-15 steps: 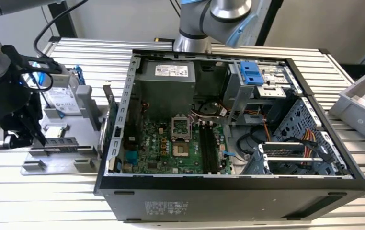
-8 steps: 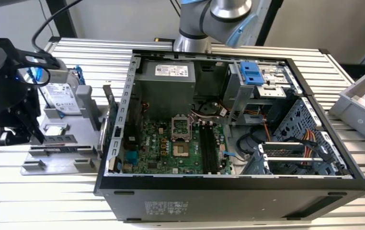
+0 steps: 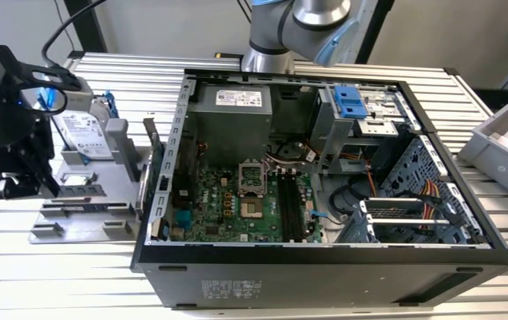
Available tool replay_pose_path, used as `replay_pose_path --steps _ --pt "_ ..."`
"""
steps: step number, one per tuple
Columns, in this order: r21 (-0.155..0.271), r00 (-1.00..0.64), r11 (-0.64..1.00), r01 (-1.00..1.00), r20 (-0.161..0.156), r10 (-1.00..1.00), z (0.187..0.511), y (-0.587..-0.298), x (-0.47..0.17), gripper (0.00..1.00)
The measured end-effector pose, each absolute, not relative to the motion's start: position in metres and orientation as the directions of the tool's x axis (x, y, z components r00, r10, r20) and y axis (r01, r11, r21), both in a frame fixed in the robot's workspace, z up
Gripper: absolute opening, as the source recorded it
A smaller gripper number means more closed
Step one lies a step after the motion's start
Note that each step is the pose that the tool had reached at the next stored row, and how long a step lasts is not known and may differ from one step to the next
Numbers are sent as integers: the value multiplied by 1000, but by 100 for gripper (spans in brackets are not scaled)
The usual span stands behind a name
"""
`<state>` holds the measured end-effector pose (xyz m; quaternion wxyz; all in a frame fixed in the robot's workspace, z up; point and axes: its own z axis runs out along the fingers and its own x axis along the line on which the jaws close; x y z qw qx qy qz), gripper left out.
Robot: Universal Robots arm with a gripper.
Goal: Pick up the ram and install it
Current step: 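Pick up the ram and move it above insertion slot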
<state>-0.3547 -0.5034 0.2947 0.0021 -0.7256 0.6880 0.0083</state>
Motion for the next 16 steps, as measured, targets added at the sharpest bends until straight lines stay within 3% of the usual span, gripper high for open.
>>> replay_pose_path --steps 16 --pt "8 53 -53 -999 -15 -998 299 -503 -355 0"
